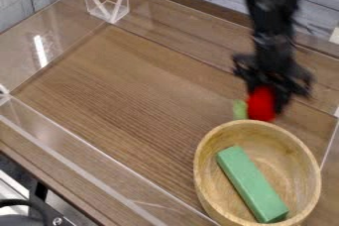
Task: Move the red object to the right side of the table
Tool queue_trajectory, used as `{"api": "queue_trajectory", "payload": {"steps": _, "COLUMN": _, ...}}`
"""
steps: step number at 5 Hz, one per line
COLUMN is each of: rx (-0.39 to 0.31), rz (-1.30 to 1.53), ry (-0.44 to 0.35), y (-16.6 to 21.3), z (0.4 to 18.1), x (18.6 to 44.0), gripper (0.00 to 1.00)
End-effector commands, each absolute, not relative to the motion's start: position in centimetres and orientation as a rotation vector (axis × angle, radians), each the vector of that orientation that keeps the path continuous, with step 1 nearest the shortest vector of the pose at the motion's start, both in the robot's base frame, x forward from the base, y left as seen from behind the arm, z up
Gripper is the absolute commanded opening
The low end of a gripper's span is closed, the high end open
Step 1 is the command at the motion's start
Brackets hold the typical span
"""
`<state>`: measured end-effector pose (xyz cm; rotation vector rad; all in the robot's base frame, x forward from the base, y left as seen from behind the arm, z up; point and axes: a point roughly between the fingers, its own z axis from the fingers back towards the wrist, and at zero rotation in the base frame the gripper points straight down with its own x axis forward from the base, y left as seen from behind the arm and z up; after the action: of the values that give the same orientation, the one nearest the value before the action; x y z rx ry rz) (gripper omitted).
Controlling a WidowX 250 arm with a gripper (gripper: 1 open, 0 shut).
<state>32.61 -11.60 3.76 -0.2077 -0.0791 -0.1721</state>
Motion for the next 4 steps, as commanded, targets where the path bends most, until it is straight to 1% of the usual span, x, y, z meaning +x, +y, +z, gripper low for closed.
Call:
{"api": "queue_trajectory", "payload": {"steps": 1, "rx": -0.209, "rz": -0.144, "ry": -0.123, "y": -13.8, "z": 5.0, "x": 33.7, "gripper": 0.0}}
{"api": "queue_trajectory", "payload": {"steps": 2, "rx": -0.207, "rz": -0.13, "ry": -0.12, "y": -14.8, "z": 4.9, "x": 34.2, "gripper": 0.0}}
{"api": "queue_trajectory", "payload": {"steps": 3, "rx": -0.205, "rz": -0.084, "ry": -0.115, "y": -14.6, "z": 5.2, "x": 35.3, "gripper": 1.0}}
{"api": "queue_trajectory", "payload": {"steps": 4, "rx": -0.199, "rz": -0.042, "ry": -0.121, "y": -14.2, "z": 5.8, "x": 36.1, "gripper": 0.0}}
